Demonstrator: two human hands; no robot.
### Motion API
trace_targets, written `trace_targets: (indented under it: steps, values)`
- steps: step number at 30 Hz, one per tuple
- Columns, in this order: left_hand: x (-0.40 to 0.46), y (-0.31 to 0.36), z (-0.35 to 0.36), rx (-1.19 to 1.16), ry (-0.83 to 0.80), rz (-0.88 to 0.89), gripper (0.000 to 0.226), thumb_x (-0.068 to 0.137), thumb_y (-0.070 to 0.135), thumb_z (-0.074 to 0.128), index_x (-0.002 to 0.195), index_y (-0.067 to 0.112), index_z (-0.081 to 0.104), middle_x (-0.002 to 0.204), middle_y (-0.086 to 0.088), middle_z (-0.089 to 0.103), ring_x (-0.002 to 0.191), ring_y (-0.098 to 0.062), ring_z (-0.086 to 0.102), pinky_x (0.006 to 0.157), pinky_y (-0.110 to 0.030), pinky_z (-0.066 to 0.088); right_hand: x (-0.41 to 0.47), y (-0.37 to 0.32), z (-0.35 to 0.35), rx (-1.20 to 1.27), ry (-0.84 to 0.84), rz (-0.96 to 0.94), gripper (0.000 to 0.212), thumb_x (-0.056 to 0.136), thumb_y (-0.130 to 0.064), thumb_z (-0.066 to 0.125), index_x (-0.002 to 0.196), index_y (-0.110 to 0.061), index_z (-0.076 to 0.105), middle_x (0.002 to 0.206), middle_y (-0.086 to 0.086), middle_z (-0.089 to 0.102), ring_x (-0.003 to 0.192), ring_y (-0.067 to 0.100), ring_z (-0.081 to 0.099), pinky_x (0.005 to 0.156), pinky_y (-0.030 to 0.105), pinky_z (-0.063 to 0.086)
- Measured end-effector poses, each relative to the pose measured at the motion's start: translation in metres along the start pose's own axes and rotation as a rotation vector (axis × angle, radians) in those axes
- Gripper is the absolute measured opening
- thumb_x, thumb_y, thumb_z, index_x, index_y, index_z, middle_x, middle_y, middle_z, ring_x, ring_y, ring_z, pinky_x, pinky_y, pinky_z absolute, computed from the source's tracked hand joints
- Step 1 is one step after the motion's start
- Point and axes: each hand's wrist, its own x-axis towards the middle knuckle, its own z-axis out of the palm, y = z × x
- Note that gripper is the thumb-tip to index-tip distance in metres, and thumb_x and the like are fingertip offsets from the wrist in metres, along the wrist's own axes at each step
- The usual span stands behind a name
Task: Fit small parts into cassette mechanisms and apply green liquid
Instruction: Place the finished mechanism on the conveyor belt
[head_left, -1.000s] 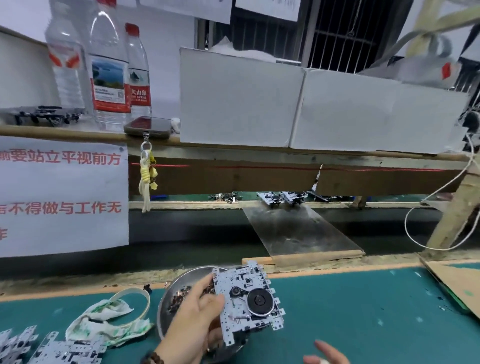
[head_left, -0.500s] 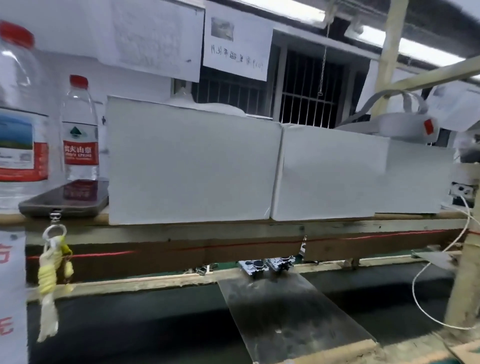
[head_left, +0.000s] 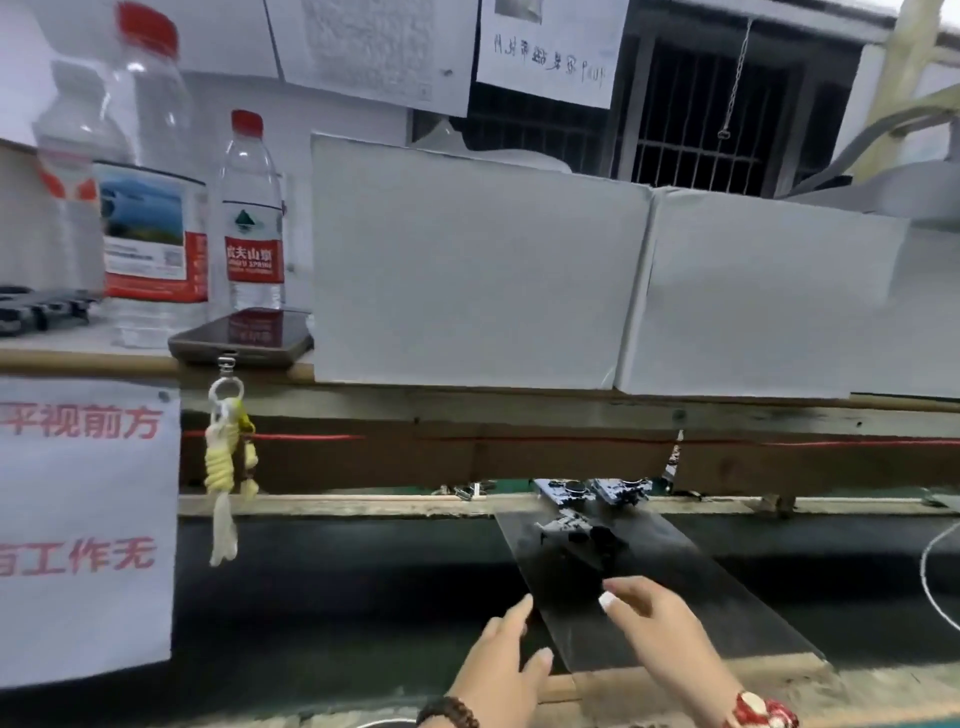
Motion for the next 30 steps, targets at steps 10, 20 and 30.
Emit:
trace_targets:
  steps: [10,20,30]
  values:
    - [-0.163,-0.001,-0.045,0.253,0.115,0.163,0.043,0.089,0.022,0.048,0.131,0.022,0.043,0.121,-0.006,0.053,0.112,-0.024,0.050,0.096,-0.033,0.041,-0.148,-0.097,0.010,-0.154,-0.370,-0.380,0.019,0.081,-0.026,0.068,0.065,-0.019,0.059,0.063,-0.006,0.061,0.061,0.003,0.050,0.062,0.019,0.039]
    - [-0.286,-0.054,-0.119,0.826,0.082,-0.237,0.069,0.083,0.059,0.051,0.142,0.034,0.024,0.147,0.002,0.028,0.136,-0.024,0.023,0.106,-0.058,0.020,-0.248,-0.148,0.052,-0.382,-0.453,-0.533,0.032,0.087,-0.037,0.057,0.061,-0.022,0.047,0.060,-0.010,0.053,0.060,0.008,0.048,0.053,0.024,0.033]
    - [-0.295,-0.095,-0.127,0.959,-0.005,-0.500,0.087,0.079,0.067,0.049,0.144,0.019,0.017,0.146,-0.011,0.027,0.134,-0.034,0.027,0.110,-0.053,0.023,-0.241,-0.128,0.144,-0.633,-0.482,-0.477,0.024,0.094,-0.017,0.043,0.115,-0.010,0.053,0.120,0.011,0.060,0.111,0.027,0.056,0.090,0.032,0.044]
